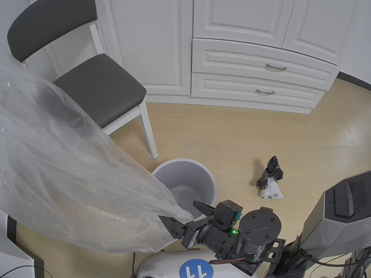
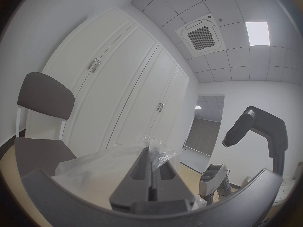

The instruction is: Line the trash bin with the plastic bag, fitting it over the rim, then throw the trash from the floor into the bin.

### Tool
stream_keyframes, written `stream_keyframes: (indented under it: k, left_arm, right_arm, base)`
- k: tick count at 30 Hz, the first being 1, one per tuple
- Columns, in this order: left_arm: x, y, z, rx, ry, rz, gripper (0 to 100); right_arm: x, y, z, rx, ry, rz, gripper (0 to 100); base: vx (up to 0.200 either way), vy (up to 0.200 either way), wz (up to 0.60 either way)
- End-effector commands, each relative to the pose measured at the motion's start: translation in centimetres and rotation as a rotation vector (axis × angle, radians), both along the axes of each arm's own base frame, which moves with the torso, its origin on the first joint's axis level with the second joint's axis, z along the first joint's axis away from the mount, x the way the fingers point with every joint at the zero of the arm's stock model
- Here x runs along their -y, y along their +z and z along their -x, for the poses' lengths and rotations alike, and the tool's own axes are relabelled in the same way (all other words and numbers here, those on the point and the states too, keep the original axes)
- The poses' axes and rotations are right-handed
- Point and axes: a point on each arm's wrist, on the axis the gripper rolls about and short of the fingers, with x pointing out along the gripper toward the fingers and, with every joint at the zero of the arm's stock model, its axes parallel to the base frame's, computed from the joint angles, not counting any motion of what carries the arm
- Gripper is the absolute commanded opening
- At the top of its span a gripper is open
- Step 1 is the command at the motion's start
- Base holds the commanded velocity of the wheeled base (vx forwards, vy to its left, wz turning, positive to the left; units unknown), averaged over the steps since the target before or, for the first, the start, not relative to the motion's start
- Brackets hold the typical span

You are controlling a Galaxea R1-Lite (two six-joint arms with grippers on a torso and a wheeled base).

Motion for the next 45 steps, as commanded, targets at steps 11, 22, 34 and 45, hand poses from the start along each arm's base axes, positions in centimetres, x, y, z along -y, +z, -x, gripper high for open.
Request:
stream_keyframes:
  k: [11, 22, 34, 45]
  left_arm:
    - [-0.2, 0.2, 0.4, 0.016, 0.0, 0.007, 0]
    - [-0.2, 0.2, 0.4, 0.017, 0.0, 0.009, 0]
    - [-0.1, 0.1, 0.4, 0.012, -0.01, 0.007, 0]
    - [-0.1, 0.1, 0.3, 0.01, -0.013, 0.006, 0]
  right_arm:
    - [-0.1, -0.1, -0.1, 0.0, -0.002, 0.003, 100]
    - [-0.6, -1.1, -0.3, -0.004, -0.002, 0.003, 100]
    - [-1.2, -0.4, -0.7, 0.006, -0.026, -0.045, 100]
    - [-1.2, -0.3, -0.7, 0.005, -0.032, -0.052, 100]
  base:
    - [0.0, 0.0, 0.0]
    - [0.0, 0.0, 0.0]
    - [0.0, 0.0, 0.0]
    - [0.0, 0.0, 0.0]
